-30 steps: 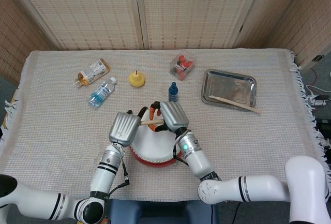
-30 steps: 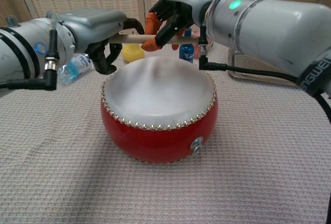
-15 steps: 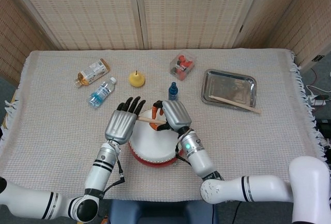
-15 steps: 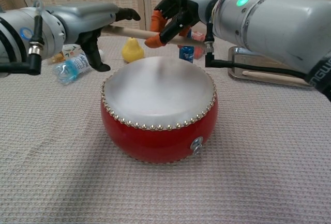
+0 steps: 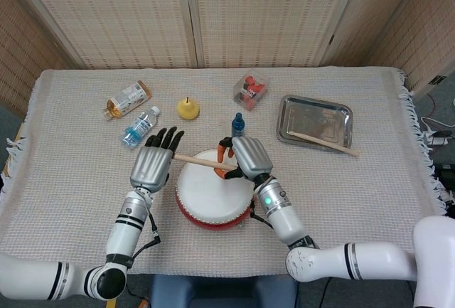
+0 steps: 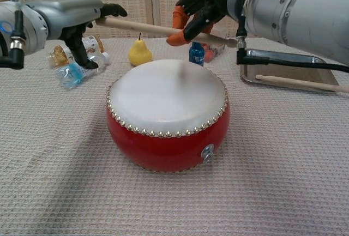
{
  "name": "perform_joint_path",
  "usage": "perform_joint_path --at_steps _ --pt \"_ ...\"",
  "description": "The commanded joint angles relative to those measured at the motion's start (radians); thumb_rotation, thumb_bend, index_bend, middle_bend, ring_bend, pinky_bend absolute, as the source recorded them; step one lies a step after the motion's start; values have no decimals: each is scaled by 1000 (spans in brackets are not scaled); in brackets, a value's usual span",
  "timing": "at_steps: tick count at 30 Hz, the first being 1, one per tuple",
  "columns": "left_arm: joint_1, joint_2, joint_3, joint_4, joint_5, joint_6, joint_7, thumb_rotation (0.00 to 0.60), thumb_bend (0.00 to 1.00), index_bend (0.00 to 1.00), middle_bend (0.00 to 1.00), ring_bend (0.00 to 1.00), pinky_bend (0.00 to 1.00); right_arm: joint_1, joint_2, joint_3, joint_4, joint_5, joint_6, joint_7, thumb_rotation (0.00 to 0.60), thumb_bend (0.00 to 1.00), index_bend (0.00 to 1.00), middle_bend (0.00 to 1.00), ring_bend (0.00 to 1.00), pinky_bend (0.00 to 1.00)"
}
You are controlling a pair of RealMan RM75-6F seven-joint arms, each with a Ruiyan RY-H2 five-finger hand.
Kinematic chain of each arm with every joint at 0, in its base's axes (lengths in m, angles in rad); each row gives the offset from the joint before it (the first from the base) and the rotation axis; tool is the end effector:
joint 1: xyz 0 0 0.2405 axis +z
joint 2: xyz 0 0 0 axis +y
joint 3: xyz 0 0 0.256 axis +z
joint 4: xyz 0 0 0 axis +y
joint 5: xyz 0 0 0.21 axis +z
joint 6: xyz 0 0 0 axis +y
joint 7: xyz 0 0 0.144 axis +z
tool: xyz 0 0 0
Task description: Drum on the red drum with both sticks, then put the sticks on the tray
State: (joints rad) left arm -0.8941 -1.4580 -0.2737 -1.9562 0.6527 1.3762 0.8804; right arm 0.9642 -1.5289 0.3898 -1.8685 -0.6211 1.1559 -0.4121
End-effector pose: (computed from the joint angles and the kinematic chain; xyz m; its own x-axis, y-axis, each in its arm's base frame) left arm -0.0648 0.3260 0.0428 0.4938 0.1319 0.8595 0.8610 -0.2127 -0.4620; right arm -0.0169 -0.3406 0.0155 0.0122 -0.3385 0.9409 -0.9690 -0.2362 -0.0724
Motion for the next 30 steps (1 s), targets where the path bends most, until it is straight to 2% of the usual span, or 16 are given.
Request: perform_joint_path --at_steps 1,11,18,24,30 --pt "20 31 0 -1 8 -10 -36 600 236 0 0 0 151 -26 42 -12 -30 -6 2 5 600 807 855 470 486 554" --pt "68 96 9 -7 45 -26 -130 600 235 0 0 0 151 -114 174 -32 -97 -62 -6 81 600 809 860 472 489 563" --pt "130 130 66 -6 168 1 -198 600 235 0 0 0 151 -196 292 -61 -55 -116 -55 173 600 810 865 476 489 596" --pt "189 164 112 21 260 12 -263 600 236 0 0 0 151 -244 350 -76 98 -173 -145 295 600 811 865 476 489 596" --pt "235 184 134 34 312 13 -320 600 234 0 0 0 151 -248 303 -96 343 -260 -241 407 600 811 865 476 490 596"
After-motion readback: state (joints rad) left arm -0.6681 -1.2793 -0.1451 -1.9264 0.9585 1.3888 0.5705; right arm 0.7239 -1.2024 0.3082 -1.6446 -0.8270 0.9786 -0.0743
